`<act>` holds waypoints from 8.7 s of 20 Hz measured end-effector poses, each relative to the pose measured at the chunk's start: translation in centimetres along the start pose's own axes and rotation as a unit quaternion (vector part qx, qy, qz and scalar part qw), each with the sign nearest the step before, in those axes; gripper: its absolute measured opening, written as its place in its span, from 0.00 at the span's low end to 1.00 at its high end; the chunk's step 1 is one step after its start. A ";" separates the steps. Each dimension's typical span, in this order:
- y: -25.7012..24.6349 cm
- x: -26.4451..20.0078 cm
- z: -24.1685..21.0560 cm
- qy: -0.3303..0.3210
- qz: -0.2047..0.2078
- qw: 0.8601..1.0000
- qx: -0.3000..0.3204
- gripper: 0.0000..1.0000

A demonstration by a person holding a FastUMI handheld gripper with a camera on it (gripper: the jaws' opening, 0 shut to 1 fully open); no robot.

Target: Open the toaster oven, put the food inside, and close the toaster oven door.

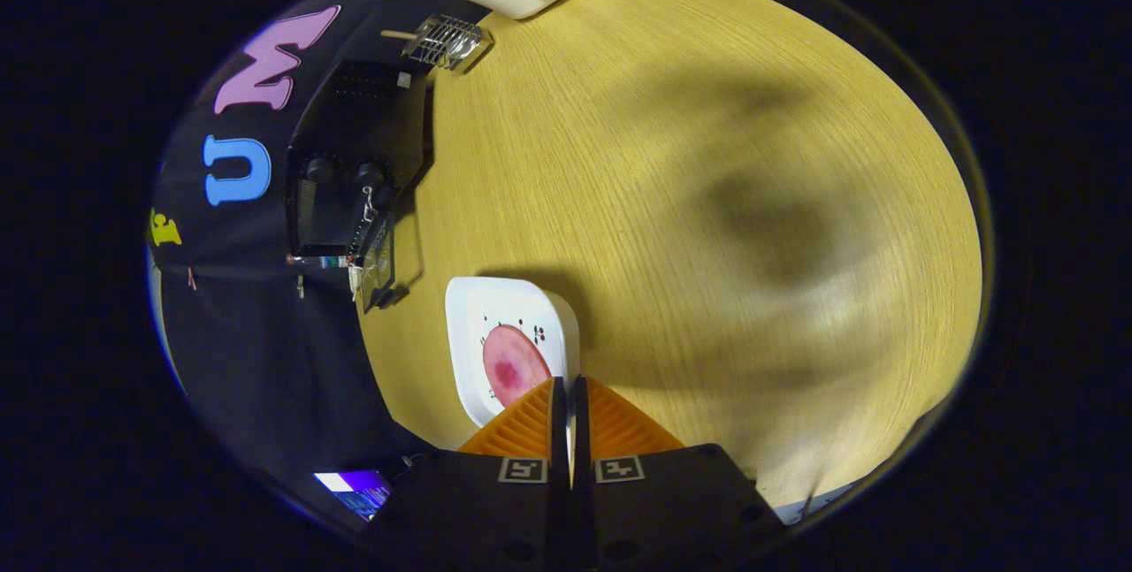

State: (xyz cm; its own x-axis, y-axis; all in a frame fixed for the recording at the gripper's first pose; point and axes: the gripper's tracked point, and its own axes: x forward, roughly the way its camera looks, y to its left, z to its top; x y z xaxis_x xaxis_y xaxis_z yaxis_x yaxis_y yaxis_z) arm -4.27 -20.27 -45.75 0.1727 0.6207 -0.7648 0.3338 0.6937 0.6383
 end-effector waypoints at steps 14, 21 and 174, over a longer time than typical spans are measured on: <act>16.7 3.8 -7.0 -0.138 0.079 0.967 0.200 0.05; 25.8 10.8 -6.7 -0.201 0.090 0.932 0.286 0.05; 44.5 -21.8 -8.1 -0.616 -0.032 0.709 -0.343 0.97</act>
State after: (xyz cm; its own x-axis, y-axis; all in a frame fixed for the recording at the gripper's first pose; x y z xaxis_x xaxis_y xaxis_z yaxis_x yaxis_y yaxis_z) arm -0.69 0.02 0.08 0.9963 0.0840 -0.0204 -0.0794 0.9826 0.1680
